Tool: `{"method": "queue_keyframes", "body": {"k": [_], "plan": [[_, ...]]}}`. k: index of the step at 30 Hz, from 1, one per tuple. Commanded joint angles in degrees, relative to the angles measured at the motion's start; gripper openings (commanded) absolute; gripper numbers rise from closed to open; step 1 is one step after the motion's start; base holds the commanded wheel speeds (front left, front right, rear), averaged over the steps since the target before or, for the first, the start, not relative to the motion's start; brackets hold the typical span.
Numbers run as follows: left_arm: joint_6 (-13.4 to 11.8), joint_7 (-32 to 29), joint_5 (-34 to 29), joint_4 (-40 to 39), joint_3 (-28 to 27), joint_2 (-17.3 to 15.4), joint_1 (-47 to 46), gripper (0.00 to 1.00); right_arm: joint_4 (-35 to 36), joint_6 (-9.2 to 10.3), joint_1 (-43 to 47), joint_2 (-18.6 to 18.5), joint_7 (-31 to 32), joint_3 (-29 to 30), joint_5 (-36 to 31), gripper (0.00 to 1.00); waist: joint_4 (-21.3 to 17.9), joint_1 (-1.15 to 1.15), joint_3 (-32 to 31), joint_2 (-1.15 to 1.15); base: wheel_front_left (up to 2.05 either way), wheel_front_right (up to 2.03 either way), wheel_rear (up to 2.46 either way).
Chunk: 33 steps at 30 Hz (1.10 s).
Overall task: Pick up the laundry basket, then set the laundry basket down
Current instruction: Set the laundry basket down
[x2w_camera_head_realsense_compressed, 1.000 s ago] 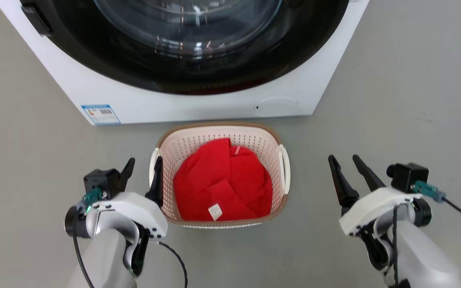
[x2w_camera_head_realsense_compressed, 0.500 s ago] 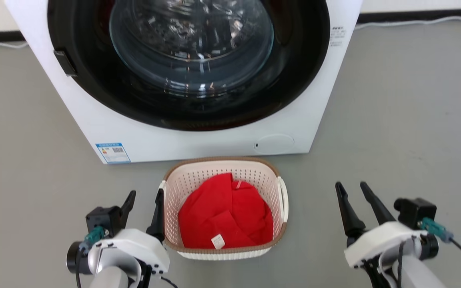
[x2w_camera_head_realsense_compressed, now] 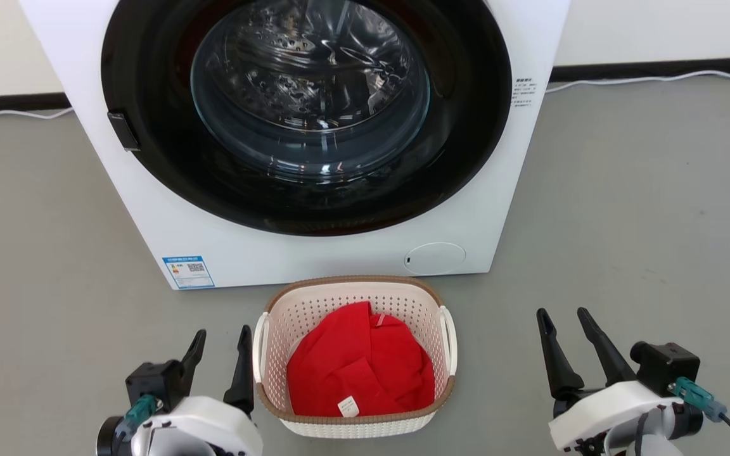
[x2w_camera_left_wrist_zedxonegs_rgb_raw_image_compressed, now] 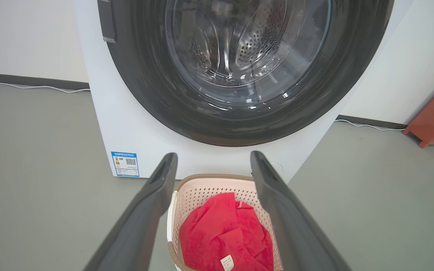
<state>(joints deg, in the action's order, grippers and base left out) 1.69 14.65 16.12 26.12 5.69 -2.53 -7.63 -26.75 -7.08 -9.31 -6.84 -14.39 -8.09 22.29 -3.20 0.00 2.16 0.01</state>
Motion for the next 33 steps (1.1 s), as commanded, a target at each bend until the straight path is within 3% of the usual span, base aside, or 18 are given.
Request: {"method": "queue_keyframes", "body": {"k": [1,13,33], "plan": [[-0.4,0.3,-0.4,-1.9,-1.9,-0.5,-0.4,1.0,1.7,-0.41,0.0,-0.1,-0.6,-0.9,-0.5,1.0,0.0,0.0,-0.3,-0.01,0.0,0.0,0.0],[-2.7,0.3,0.4,-6.2,-2.1,-0.4,3.7,1.0,4.5,-0.41,2.2,0.1,-0.6,1.4,-3.2,1.0,-0.2,0.0,-2.1,-0.01,0.0,0.0,0.0],[-2.7,0.3,0.6,-8.6,-1.5,-0.3,4.1,1.0,5.3,-0.41,2.2,0.6,-0.6,2.6,-4.6,1.0,-0.3,0.0,-1.8,-0.01,0.0,0.0,0.0]]}}
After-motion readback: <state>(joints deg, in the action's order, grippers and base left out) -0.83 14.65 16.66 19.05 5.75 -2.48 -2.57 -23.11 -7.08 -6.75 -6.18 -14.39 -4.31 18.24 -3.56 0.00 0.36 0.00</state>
